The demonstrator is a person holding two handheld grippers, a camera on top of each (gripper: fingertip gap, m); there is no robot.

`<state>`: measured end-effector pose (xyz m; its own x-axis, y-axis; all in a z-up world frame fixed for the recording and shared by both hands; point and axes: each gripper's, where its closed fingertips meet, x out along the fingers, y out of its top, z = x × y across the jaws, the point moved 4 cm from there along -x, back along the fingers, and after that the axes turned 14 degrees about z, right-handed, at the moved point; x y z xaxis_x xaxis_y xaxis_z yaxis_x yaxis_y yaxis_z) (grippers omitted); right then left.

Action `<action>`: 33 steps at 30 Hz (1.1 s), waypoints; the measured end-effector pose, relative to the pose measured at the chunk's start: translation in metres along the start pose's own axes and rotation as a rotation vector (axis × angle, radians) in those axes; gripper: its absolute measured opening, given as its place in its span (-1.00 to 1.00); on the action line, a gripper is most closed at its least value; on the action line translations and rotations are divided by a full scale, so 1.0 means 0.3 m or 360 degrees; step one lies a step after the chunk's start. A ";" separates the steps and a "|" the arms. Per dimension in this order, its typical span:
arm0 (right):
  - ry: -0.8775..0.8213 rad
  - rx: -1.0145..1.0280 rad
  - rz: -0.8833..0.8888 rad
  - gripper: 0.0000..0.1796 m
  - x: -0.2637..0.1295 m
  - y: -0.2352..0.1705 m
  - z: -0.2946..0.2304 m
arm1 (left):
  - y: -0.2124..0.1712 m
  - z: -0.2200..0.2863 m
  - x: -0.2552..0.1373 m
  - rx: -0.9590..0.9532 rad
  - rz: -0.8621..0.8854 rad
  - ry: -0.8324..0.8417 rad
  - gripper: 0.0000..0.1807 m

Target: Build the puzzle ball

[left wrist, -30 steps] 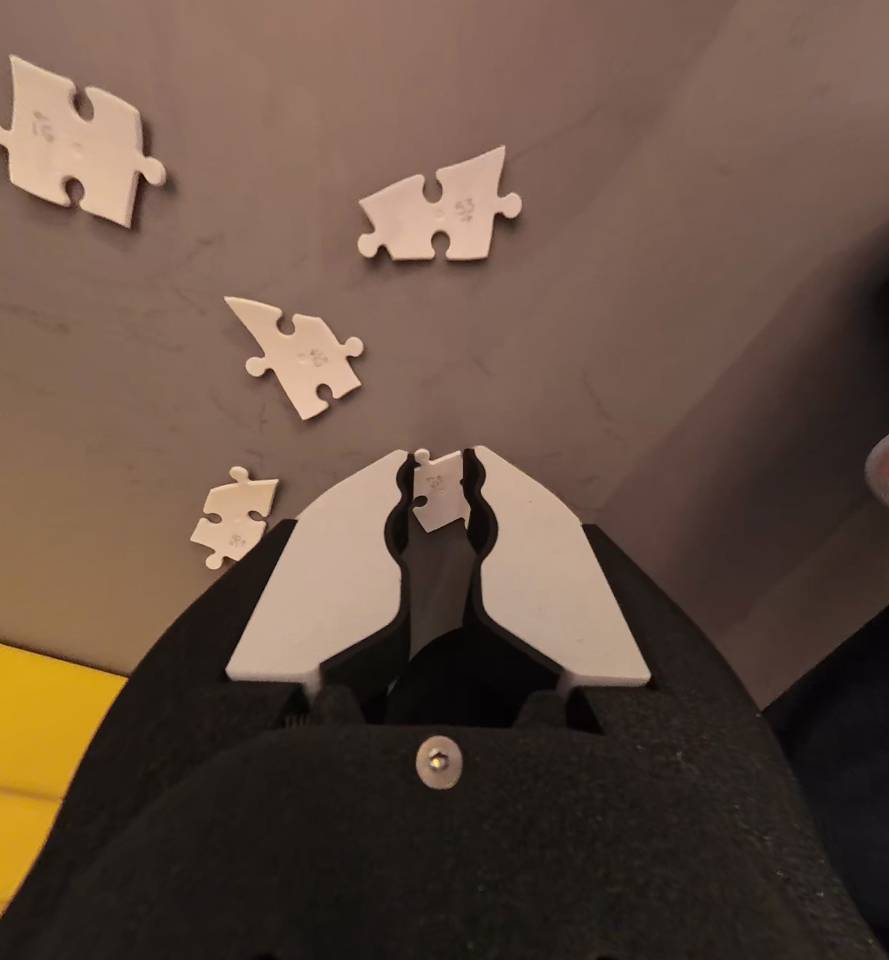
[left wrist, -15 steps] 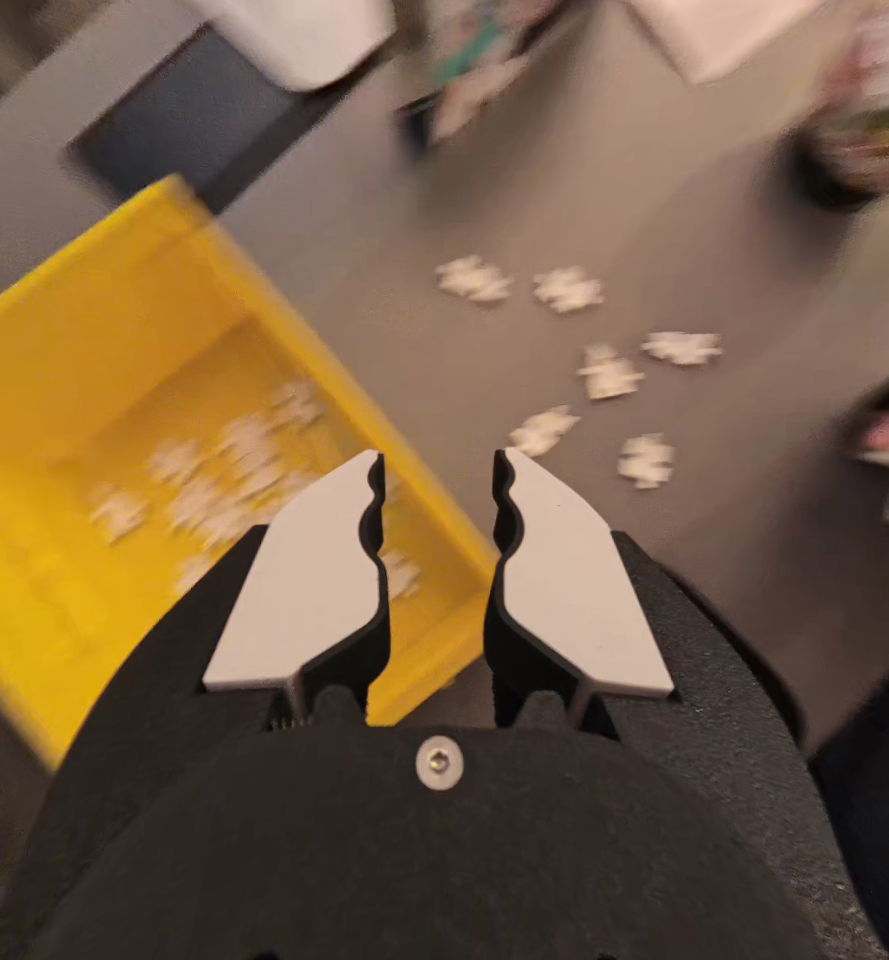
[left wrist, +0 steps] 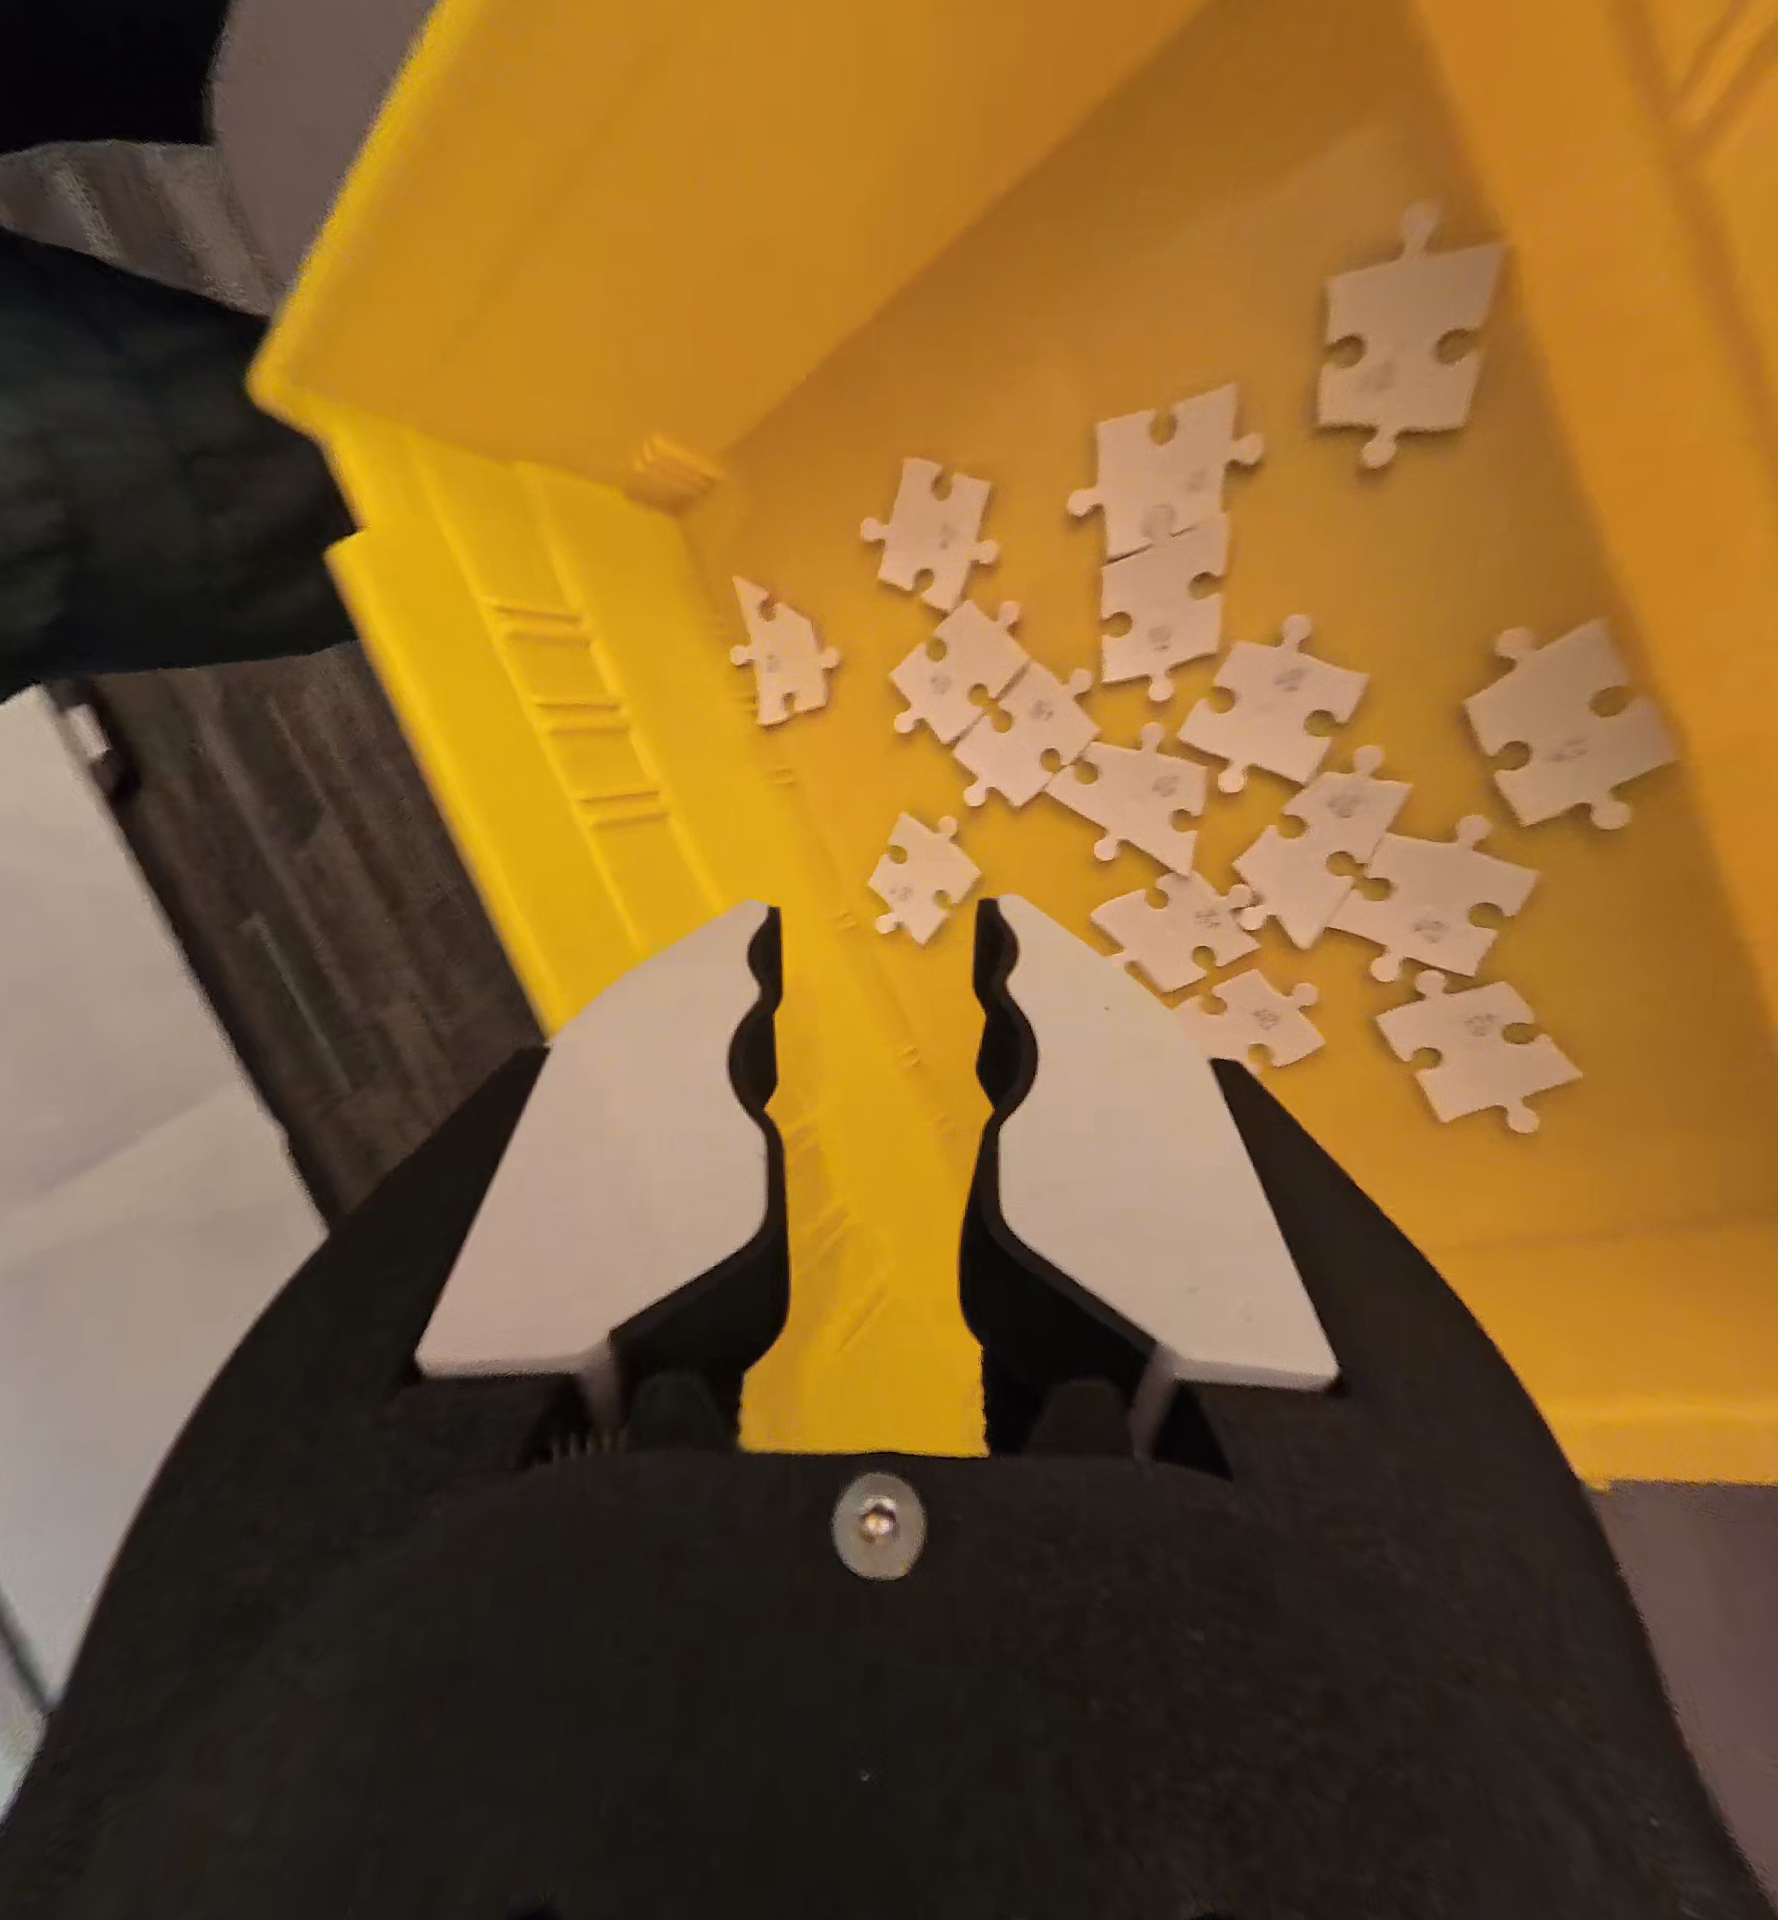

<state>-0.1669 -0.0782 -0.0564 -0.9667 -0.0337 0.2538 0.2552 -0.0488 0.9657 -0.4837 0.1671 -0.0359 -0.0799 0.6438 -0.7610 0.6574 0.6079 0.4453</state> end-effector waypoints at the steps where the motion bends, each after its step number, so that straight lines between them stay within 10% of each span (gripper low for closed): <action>1: -0.0003 0.0006 0.0005 -0.43 -0.001 0.001 0.001 | -0.004 0.019 0.009 -0.0035 -0.0001 -0.0084 -0.61; 11: -0.0015 0.0035 0.0025 -0.43 -0.002 0.004 0.009 | -0.035 0.138 0.145 -0.0259 -0.0078 -0.0598 -0.55; 33: -0.0012 0.0040 -0.0002 -0.43 -0.002 -0.001 0.005 | -0.055 0.130 0.178 -0.0235 -0.0073 -0.0599 -0.58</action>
<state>-0.1663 -0.0768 -0.0566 -0.9671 -0.0261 0.2531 0.2537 -0.0238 0.9670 -0.4695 0.1733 -0.1024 0.1911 0.4159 -0.8891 0.5428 0.7099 0.4487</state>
